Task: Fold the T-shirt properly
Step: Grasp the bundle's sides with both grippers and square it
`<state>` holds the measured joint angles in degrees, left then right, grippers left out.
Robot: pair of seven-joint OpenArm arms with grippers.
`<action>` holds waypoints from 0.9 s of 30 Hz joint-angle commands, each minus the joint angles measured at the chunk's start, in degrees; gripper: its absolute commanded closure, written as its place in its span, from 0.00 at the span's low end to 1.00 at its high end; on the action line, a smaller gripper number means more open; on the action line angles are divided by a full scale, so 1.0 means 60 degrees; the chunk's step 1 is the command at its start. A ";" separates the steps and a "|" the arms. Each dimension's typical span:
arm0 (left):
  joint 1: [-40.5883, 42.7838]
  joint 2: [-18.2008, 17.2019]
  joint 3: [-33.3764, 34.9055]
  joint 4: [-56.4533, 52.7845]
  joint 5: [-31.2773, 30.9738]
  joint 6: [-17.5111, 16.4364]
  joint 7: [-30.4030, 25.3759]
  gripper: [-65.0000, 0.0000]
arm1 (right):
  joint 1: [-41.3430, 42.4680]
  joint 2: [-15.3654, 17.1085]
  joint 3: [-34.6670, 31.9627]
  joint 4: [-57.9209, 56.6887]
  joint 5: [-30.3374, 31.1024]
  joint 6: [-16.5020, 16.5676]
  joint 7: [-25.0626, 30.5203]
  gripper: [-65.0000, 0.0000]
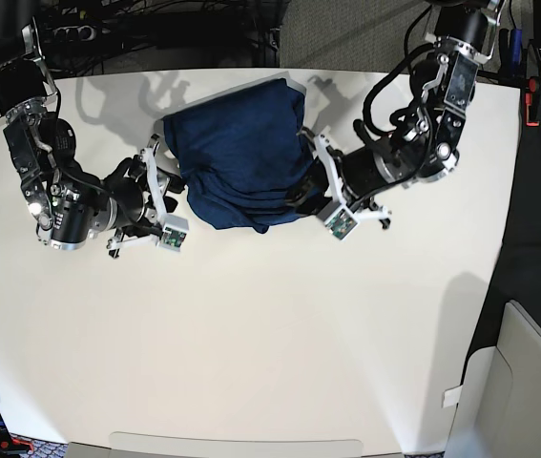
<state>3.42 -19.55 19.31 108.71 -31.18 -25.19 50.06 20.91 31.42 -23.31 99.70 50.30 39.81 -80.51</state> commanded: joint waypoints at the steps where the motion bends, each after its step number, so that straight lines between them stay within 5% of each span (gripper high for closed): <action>1: 0.0302 -0.0002 -0.0120 0.0381 -0.0130 -0.0043 -0.0117 0.81 | 0.0274 0.0060 0.0156 0.0152 0.0415 0.0031 0.0085 0.74; 15: 0.1738 0.0804 0.0188 0.0791 -0.0159 -0.0043 -0.0146 0.81 | 0.1768 -0.2079 -0.1763 -0.1738 0.0488 0.0031 0.0085 0.74; 27: 0.1694 0.0819 0.1448 0.0395 -0.0130 -0.0043 -0.0249 0.81 | 0.1886 -0.3354 -0.2012 -0.2807 -0.2516 0.0031 0.0107 0.74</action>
<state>13.82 -14.59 27.99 110.17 -31.20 -25.15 49.63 30.35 11.33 -35.88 81.95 34.61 39.75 -80.47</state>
